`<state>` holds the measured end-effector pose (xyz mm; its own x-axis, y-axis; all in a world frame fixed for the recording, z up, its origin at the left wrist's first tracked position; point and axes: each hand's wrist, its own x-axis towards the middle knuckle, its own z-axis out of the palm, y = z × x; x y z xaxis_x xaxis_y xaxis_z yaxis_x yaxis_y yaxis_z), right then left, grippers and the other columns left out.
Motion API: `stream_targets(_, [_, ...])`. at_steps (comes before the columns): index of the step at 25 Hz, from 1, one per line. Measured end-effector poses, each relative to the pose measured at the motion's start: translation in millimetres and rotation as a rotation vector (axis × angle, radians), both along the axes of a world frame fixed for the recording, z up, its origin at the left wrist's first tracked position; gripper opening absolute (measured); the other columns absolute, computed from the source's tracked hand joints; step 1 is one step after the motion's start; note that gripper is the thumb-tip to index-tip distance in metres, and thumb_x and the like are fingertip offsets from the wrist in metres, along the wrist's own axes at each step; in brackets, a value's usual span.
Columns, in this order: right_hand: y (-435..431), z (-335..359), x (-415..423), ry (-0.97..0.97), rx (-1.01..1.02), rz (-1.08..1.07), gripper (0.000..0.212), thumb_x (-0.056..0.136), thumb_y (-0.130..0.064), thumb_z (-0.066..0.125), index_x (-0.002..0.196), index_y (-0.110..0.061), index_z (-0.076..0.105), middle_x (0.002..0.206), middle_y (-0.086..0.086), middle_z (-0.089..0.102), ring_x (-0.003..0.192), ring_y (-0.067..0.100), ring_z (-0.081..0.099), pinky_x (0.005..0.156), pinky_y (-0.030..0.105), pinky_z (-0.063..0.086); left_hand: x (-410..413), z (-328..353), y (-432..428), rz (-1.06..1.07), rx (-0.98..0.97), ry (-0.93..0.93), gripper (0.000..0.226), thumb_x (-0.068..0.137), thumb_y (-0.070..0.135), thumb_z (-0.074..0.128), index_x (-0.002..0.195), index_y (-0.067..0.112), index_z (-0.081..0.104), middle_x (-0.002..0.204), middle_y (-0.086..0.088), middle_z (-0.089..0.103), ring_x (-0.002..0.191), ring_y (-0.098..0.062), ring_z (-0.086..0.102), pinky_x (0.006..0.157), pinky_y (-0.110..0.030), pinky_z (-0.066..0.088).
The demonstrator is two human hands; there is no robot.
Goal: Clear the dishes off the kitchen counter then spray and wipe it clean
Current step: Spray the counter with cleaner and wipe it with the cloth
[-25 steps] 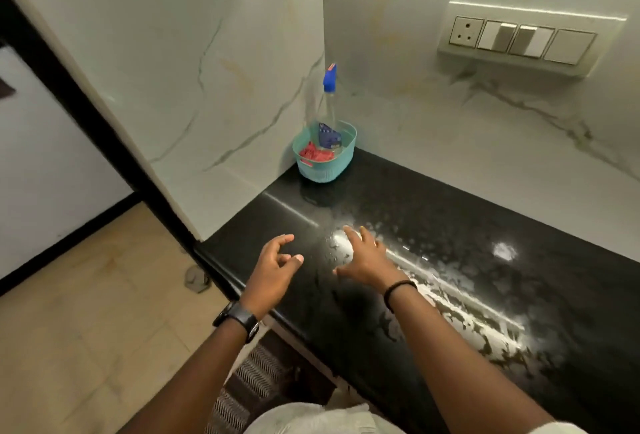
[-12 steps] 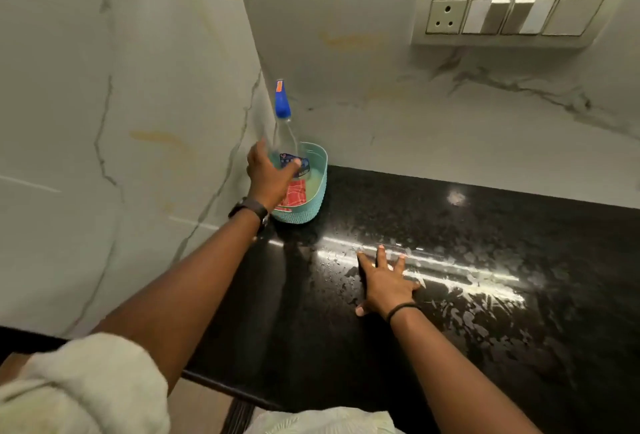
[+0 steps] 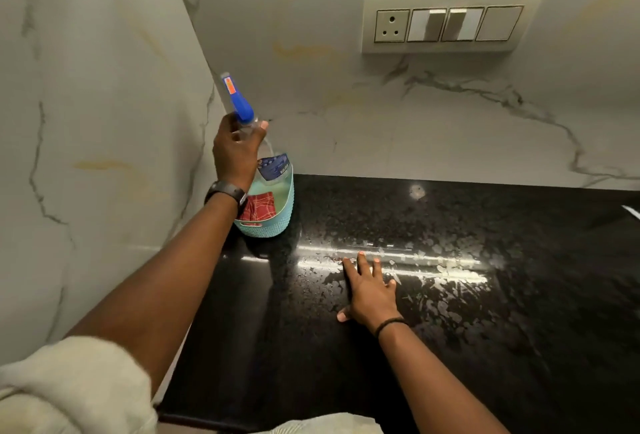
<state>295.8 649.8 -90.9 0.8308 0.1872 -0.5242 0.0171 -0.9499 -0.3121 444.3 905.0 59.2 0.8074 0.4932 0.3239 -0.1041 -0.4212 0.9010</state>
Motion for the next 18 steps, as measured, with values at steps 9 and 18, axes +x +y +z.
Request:
stream_targets(9, [18, 81, -27, -0.412, 0.855, -0.170, 0.082, 0.091, -0.070, 0.057, 0.159, -0.034, 0.030, 0.163, -0.009, 0.034, 0.149, 0.009, 0.030, 0.122, 0.039, 0.029, -171, -28, -75, -0.160, -0.133, 0.097, 0.036, 0.078, 0.037, 0.084, 0.106, 0.024, 0.067, 0.094, 0.004, 0.072, 0.086, -0.011, 0.068, 0.081, -0.031, 0.055])
stream_targets(18, [-10, 129, -63, -0.303, 1.122, -0.043, 0.032, 0.100, -0.037, 0.064, 0.130, -0.025, 0.059, 0.111, -0.011, 0.068, 0.097, 0.003, 0.067, 0.083, 0.019, 0.055, -258, -58, -153, -0.295, -0.078, 0.159, 0.037, 0.090, 0.030, 0.072, 0.117, 0.049, 0.057, 0.113, 0.028, 0.064, 0.108, -0.003, 0.062, 0.089, -0.015, 0.048])
